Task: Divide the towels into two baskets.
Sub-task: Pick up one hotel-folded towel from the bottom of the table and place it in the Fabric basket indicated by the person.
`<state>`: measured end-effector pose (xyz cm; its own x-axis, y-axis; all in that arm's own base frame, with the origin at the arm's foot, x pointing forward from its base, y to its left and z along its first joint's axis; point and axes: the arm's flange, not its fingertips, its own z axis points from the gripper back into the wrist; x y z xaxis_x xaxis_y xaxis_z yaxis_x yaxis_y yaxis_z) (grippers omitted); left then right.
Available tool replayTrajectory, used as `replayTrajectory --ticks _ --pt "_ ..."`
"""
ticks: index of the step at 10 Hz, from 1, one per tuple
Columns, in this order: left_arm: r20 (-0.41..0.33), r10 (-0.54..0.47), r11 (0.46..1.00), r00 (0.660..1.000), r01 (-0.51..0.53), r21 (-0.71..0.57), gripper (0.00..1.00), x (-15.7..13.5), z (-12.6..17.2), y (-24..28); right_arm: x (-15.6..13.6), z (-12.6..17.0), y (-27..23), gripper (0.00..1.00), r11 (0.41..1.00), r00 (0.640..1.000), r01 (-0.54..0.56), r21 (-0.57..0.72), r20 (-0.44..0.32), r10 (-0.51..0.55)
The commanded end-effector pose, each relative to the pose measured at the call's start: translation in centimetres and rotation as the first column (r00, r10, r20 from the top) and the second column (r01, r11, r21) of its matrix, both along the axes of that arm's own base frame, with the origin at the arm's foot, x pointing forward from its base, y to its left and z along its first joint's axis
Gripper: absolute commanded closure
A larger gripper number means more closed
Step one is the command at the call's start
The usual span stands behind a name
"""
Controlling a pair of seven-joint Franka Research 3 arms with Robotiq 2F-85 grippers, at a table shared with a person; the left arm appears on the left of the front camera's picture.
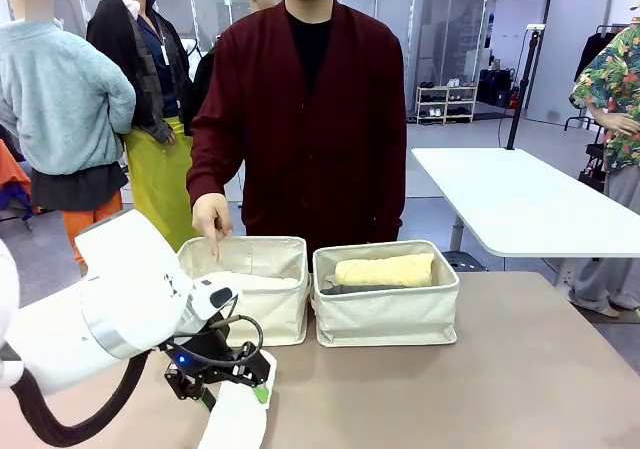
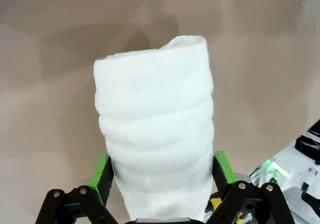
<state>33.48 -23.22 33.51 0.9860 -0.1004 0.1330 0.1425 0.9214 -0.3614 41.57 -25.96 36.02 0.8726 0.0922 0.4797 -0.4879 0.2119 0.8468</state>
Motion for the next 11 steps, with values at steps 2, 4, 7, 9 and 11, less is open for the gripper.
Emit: replayTrajectory --ticks 2,4,7,9,11 --pt "0.051 -0.027 1.000 0.998 0.026 0.011 0.00 -8.0 -3.5 4.0 -0.2 0.3 0.1 0.00 1.000 1.000 -0.003 -0.008 -0.001 0.003" --pt "0.025 -0.057 0.998 0.998 0.057 -0.008 0.00 -8.3 -3.7 3.9 -0.2 0.3 0.1 0.00 1.000 1.000 -0.003 -0.008 -0.001 0.003" --pt "0.025 -0.085 0.996 0.996 0.086 -0.020 0.84 -8.4 -3.6 4.0 -0.2 0.3 0.1 0.00 1.000 1.000 -0.003 -0.008 -0.001 0.003" --pt "0.028 -0.096 0.995 0.995 0.096 -0.025 1.00 -8.7 -3.2 3.9 -0.2 0.3 0.1 0.00 1.000 1.000 -0.003 -0.008 -0.001 0.003" --pt "0.003 -0.124 0.991 0.992 0.124 -0.041 0.94 -9.0 -1.7 3.9 -0.2 0.3 0.1 0.00 1.000 1.000 -0.003 -0.008 -0.001 0.003"
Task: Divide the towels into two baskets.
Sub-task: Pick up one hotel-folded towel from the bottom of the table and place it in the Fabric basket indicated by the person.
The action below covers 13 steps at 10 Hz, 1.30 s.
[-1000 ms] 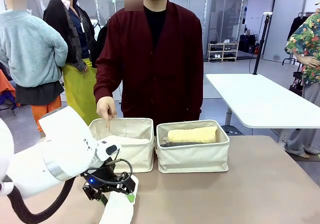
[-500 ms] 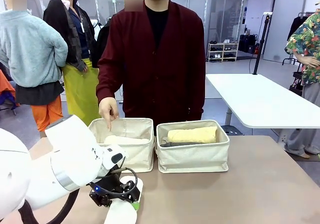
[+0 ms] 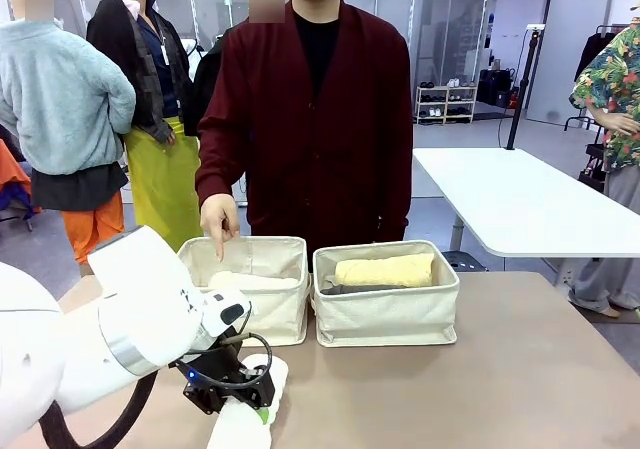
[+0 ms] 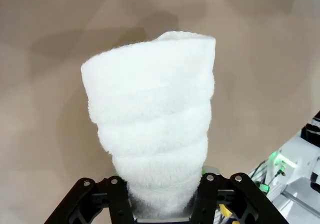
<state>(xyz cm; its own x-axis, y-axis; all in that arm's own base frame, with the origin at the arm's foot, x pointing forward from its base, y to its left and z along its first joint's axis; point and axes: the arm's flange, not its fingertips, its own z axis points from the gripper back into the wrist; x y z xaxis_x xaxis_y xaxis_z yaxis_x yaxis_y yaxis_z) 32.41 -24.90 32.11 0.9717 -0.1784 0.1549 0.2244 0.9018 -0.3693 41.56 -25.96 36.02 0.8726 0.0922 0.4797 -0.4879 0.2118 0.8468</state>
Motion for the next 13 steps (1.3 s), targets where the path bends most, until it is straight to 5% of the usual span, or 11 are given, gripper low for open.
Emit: replayTrajectory --ticks 1,4,5,8,9,12,13 --pt "-0.051 -0.131 0.991 0.990 0.129 -0.038 0.76 -8.8 2.2 5.6 -0.2 0.3 0.1 0.00 1.000 1.000 -0.003 -0.008 -0.001 0.003" --pt "-0.025 -0.284 0.959 0.959 0.284 -0.004 0.76 -9.7 9.2 6.4 -0.2 0.3 0.1 0.00 1.000 1.000 -0.003 -0.008 -0.001 0.003" --pt "-0.003 -0.381 0.922 0.925 0.380 0.071 0.76 -9.5 10.9 6.9 -0.2 0.3 0.1 0.00 1.000 1.000 -0.003 -0.008 -0.001 0.003" --pt "0.060 -0.682 0.708 0.728 0.638 0.303 0.76 -8.8 13.7 8.1 -0.2 0.3 0.1 0.00 1.000 1.000 -0.003 -0.008 -0.001 0.003" --pt "0.046 -0.725 0.663 0.688 0.677 0.319 0.76 -7.9 14.3 8.6 -0.2 0.3 0.1 0.00 1.000 1.000 -0.003 -0.008 -0.001 0.003" --pt "0.136 -0.733 0.680 0.667 0.705 0.204 0.76 -6.9 14.8 9.9 -0.2 0.3 0.1 0.00 1.000 1.000 -0.003 -0.008 -0.001 0.003" --pt "0.047 -0.742 0.646 0.668 0.695 0.315 0.76 -6.9 15.7 8.2 -0.2 0.3 0.1 0.00 1.000 1.000 -0.003 -0.008 -0.001 0.003"
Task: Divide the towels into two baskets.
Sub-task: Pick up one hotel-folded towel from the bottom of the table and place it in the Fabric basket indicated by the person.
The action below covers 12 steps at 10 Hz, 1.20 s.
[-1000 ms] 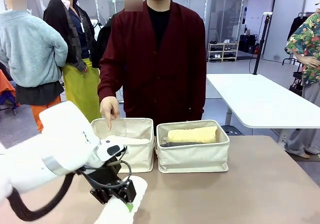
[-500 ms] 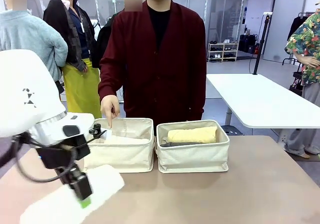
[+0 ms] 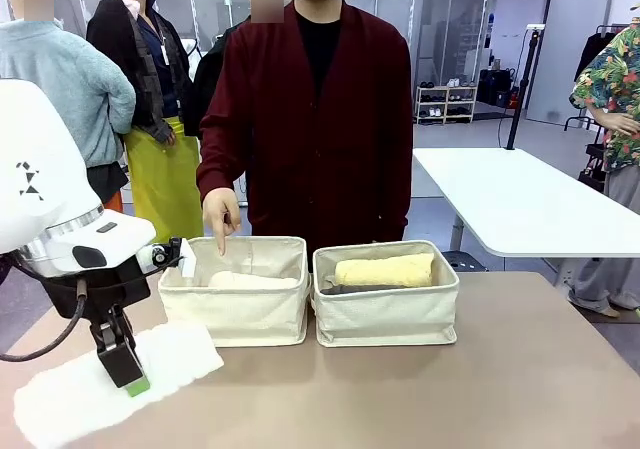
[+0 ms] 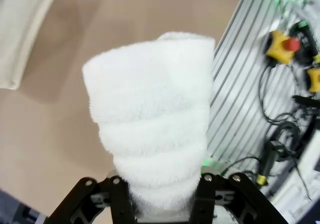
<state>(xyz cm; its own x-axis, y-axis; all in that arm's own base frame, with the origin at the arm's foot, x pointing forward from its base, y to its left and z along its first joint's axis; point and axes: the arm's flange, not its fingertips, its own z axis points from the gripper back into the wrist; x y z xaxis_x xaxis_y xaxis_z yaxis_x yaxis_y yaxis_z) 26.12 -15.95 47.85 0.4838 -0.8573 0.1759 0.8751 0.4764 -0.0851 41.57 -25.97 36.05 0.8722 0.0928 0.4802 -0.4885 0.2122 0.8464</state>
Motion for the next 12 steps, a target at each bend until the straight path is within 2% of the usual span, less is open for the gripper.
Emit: replayTrajectory --ticks 1,2,3,4,5,7,9,12 --pt "0.007 0.002 0.999 1.000 -0.002 0.050 0.76 -0.6 -0.1 -0.7 -0.2 0.2 0.1 0.00 1.000 1.000 -0.002 -0.008 -0.002 0.002" --pt "0.000 0.000 1.000 1.000 0.000 0.000 0.61 0.0 0.0 0.0 -0.2 0.2 0.1 0.00 1.000 1.000 -0.002 -0.008 -0.002 0.002" --pt "0.081 -0.110 0.993 0.991 0.107 0.047 0.61 -0.5 1.0 0.0 -0.2 0.2 0.1 0.00 1.000 1.000 -0.002 -0.008 -0.002 0.002" --pt "0.153 -0.187 0.981 0.970 0.176 0.083 0.61 1.3 2.9 -0.1 -0.2 0.2 0.1 0.00 1.000 1.000 -0.002 -0.008 -0.002 0.002" --pt "0.147 -0.284 0.956 0.947 0.269 0.118 0.61 4.2 4.5 -0.6 -0.2 0.2 0.1 0.00 1.000 1.000 -0.002 -0.008 -0.002 0.002" --pt "0.155 -0.396 0.916 0.905 0.377 0.140 0.61 8.3 6.2 -2.4 -0.2 0.2 0.1 0.00 1.000 1.000 -0.002 -0.008 -0.002 0.002" --pt "0.239 -0.435 0.899 0.868 0.401 0.176 0.61 11.7 6.7 -4.0 -0.2 0.2 0.1 0.00 1.000 1.000 -0.002 -0.008 -0.002 0.002" --pt "0.267 -0.395 0.908 0.879 0.329 0.259 0.61 19.2 6.3 -5.8 -0.2 0.2 0.1 0.00 1.000 1.000 -0.002 -0.008 -0.002 0.002"
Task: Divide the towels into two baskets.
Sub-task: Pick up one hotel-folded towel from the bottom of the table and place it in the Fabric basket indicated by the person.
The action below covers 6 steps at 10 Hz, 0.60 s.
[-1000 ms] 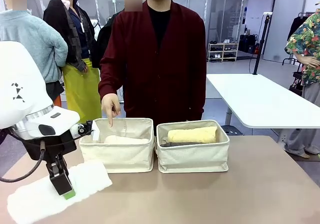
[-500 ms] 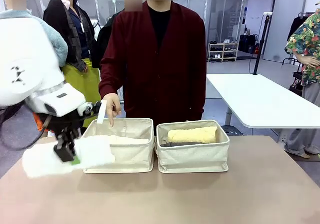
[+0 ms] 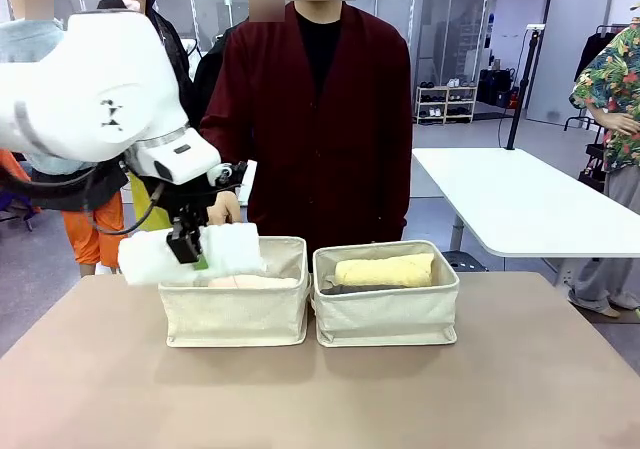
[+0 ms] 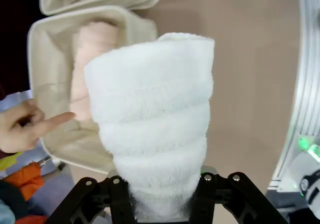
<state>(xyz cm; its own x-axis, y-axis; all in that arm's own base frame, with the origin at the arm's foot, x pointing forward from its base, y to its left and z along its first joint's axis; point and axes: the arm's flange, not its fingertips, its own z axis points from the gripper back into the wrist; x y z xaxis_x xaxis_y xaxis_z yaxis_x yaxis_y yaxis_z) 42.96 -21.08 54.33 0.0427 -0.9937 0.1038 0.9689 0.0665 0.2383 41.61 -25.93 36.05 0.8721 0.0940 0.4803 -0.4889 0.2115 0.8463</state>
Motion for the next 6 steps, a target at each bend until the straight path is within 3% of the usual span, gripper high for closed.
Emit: replayTrajectory --ticks 1,6 --pt "0.013 0.041 0.998 0.999 -0.041 0.056 0.61 5.2 -0.8 -0.9 -0.2 0.2 0.1 0.00 1.000 1.000 -0.001 -0.008 -0.002 0.001" --pt "-0.101 -0.007 0.997 0.995 0.015 0.081 0.61 13.2 -2.7 -1.5 -0.2 0.2 0.1 0.00 1.000 1.000 -0.001 -0.008 -0.002 0.001"
